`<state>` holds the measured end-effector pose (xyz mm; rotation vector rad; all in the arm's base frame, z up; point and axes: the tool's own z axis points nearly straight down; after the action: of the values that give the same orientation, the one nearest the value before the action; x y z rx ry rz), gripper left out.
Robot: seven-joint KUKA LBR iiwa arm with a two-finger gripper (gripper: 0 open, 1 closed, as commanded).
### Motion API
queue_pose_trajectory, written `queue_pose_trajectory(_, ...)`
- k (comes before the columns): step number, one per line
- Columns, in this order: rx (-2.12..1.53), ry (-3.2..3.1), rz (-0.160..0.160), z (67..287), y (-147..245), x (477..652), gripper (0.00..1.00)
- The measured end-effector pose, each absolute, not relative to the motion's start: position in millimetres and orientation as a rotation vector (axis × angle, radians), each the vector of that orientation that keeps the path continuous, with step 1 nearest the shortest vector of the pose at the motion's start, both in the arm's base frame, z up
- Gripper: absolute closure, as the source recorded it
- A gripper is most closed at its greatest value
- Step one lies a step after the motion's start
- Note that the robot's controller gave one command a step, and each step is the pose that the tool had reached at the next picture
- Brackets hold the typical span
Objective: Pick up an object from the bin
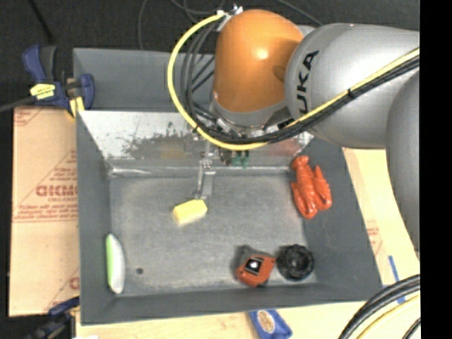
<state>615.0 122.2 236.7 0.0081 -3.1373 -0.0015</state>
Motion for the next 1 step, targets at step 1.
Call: queue_pose_trajectory(1,0.005,-3.146,-0.003,241.7,121.6,616.4,0.00)
